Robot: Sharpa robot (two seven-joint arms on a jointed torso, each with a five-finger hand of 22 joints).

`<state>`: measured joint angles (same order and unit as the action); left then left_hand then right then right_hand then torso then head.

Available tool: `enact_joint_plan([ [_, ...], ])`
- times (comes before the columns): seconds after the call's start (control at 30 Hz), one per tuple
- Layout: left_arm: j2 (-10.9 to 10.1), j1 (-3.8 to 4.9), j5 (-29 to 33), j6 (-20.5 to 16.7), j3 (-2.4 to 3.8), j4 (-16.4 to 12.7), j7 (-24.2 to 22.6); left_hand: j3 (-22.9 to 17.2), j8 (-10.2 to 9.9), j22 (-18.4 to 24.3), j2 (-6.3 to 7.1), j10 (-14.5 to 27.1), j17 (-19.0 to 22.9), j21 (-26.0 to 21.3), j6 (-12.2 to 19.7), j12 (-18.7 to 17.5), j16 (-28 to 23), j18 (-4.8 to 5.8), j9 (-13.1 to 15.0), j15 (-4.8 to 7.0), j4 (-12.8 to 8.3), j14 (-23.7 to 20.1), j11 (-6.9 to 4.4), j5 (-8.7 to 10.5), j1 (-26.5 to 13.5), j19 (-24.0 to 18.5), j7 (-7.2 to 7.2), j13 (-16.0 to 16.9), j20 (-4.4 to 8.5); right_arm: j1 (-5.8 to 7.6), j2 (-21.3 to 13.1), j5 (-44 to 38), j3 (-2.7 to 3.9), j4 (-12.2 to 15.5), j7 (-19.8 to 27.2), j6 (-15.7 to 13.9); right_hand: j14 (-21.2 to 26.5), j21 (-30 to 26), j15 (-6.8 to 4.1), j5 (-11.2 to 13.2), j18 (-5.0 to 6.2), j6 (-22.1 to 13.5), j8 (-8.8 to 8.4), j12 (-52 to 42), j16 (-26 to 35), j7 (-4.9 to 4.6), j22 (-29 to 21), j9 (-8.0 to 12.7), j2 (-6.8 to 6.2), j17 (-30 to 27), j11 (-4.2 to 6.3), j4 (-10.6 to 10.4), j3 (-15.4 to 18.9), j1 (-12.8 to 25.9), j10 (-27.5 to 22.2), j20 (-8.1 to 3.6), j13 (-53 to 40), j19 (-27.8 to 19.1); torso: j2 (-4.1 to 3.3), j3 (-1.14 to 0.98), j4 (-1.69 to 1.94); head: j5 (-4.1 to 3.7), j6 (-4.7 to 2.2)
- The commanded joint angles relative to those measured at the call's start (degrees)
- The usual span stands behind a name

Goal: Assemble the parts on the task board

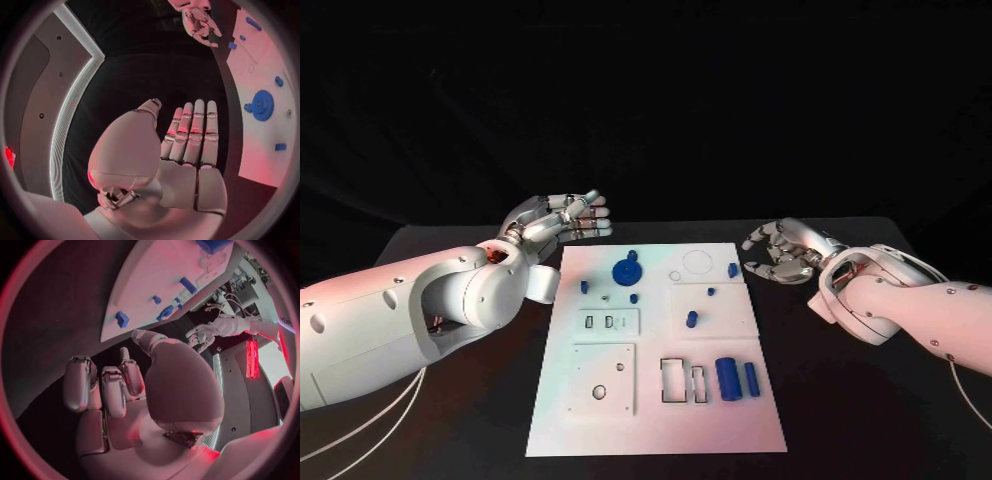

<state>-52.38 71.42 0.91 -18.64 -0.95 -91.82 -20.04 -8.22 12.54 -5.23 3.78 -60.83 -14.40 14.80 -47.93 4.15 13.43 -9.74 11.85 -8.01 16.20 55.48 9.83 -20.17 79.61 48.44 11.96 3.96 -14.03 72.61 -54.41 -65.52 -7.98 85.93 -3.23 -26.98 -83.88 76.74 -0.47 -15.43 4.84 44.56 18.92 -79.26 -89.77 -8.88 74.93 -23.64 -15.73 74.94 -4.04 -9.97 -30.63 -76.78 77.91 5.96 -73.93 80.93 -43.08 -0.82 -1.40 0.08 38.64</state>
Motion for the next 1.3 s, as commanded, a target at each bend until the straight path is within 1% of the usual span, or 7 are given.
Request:
enact_joint_plan([
  [0.03, 0.1, -0.01, -0.2, 1.2, 0.02, 0.1, -0.8, 0.0, -0.3, 0.1, -0.49, -0.3, -0.1, -0.4, -0.1, -0.2, -0.2, -0.54, -0.1, -0.01, -0.3, -0.2, 0.13, -0.01, 0.1, -0.2, 0.21, 0.1, -0.15, -0.74, 0.0, -1.5, -0.04, -1.2, 4.2, 3.5, -6.1, -0.3, 0.5, 0.3, -0.69, -0.6, -0.4, 0.3, -0.2, -0.08, 0.0, 0.2, -0.51, 15.1, -0.1, 0.5, 0.1, 0.0, -0.6, 0.09, 0.3, -0.5, 0.07, -0.3, -0.23, 0.19, 0.09],
  [0.13, 0.1, -0.02, -0.2, 1.3, 0.02, 0.3, -0.8, 0.0, -0.3, 0.1, -0.49, -0.3, -0.1, -0.4, -0.1, -0.2, -0.2, -0.54, -0.1, -0.01, -0.3, -0.2, 0.13, -0.01, 0.1, -0.2, 0.21, 0.1, -0.15, -1.1, 0.4, -2.1, -0.05, -2.2, 4.6, 3.7, -6.1, -0.3, 0.52, 0.4, -0.68, -0.8, -0.47, 0.4, -0.2, -0.11, 0.0, 0.3, -0.49, 15.1, -0.12, 0.6, 0.1, 0.0, -0.6, 0.1, 0.4, -0.5, -0.01, -0.33, -0.27, 0.19, 0.17],
  [0.23, 0.2, -0.03, -0.2, 1.3, 0.02, 0.3, -0.8, 0.0, -0.3, 0.1, -0.49, -0.3, -0.1, -0.4, -0.1, -0.2, -0.2, -0.54, -0.1, -0.01, -0.3, -0.2, 0.13, -0.01, 0.1, -0.2, 0.21, 0.1, -0.15, -1.3, 1.0, -2.3, -0.05, -3.0, 4.7, 3.9, -6.1, -0.3, 0.53, 0.4, -0.68, -0.8, -0.51, 0.4, -0.2, -0.12, -0.1, 0.3, -0.48, 15.1, -0.13, 0.6, 0.1, 0.0, -0.7, 0.11, 0.4, -0.5, -0.03, -0.16, 0.01, -0.06, 0.2],
  [0.53, 0.2, -0.04, -0.2, 1.4, 0.02, 0.5, -0.7, 0.0, -0.3, 0.1, -0.49, -0.3, -0.1, -0.4, -0.1, -0.2, -0.2, -0.54, -0.1, -0.01, -0.3, -0.2, 0.13, -0.01, 0.1, -0.2, 0.21, 0.1, -0.15, -1.88, 3.3, -2.5, -0.05, -5.1, 4.1, 4.1, -6.1, -0.3, 0.57, 0.5, -0.69, -0.9, -0.62, 0.3, -0.2, -0.17, 0.0, 0.4, -0.15, 15.1, -0.17, 0.9, 0.0, -0.3, -0.6, 0.16, 0.3, -0.5, -0.18, -0.24, 0.25, 0.06, 0.5],
  [0.67, 0.1, -0.04, -0.2, 1.4, 0.02, 0.5, -0.7, 0.0, -0.3, 0.1, -0.49, -0.3, -0.1, -0.4, -0.1, -0.2, -0.2, -0.54, -0.1, -0.01, -0.3, -0.2, 0.13, -0.01, 0.1, -0.2, 0.21, 0.1, -0.15, -1.96, 3.9, -2.6, -0.05, -5.9, 3.6, 4.2, -6.1, -0.3, 0.57, 0.5, -0.69, -0.9, -0.62, 0.3, -0.2, -0.17, 0.0, 0.4, -0.15, 15.1, -0.17, 0.9, 0.0, -0.3, -0.6, 0.16, 0.3, -0.5, -0.2, -0.15, 0.21, 0.03, 0.71],
  [0.83, 0.0, -0.04, -0.2, 1.5, 0.02, 0.4, -0.4, 0.0, -0.4, 0.1, -0.5, -0.3, -0.1, -0.4, 0.0, -0.3, -0.1, -0.56, -0.1, -0.01, -0.3, -0.2, 0.14, 0.01, 0.1, -0.2, 0.25, 0.1, -0.16, -2.01, 4.6, -2.8, -0.05, -6.7, 3.1, 4.6, -6.1, -0.3, 0.6, 0.6, -0.7, -0.8, -0.59, 0.3, -0.2, -0.2, 0.0, 0.5, 0.08, 15.1, -0.19, 1.1, -0.1, -0.4, -0.6, 0.18, 0.3, -0.5, -0.19, -0.22, 0.14, -0.33, 0.88],
  [1.3, -0.2, -0.03, -0.2, 1.7, 0.02, 0.3, -0.1, 0.1, -0.4, 0.1, -0.48, -0.3, -0.1, -0.4, 0.1, -0.3, -0.1, -0.56, -0.1, -0.01, -0.3, -0.2, 0.16, 0.02, 0.1, -0.2, 0.29, 0.1, -0.17, -2.04, 5.5, -3.5, -0.05, -7.5, 2.5, 4.2, -6.1, -0.2, 0.61, 1.1, -0.72, 0.2, -0.11, 0.0, -0.2, -0.13, 0.2, 0.4, 0.45, 15.1, -0.16, 1.3, -0.4, -0.2, -0.2, 0.23, -0.1, -0.4, -0.15, -0.26, 0.09, -0.12, 1.31],
])
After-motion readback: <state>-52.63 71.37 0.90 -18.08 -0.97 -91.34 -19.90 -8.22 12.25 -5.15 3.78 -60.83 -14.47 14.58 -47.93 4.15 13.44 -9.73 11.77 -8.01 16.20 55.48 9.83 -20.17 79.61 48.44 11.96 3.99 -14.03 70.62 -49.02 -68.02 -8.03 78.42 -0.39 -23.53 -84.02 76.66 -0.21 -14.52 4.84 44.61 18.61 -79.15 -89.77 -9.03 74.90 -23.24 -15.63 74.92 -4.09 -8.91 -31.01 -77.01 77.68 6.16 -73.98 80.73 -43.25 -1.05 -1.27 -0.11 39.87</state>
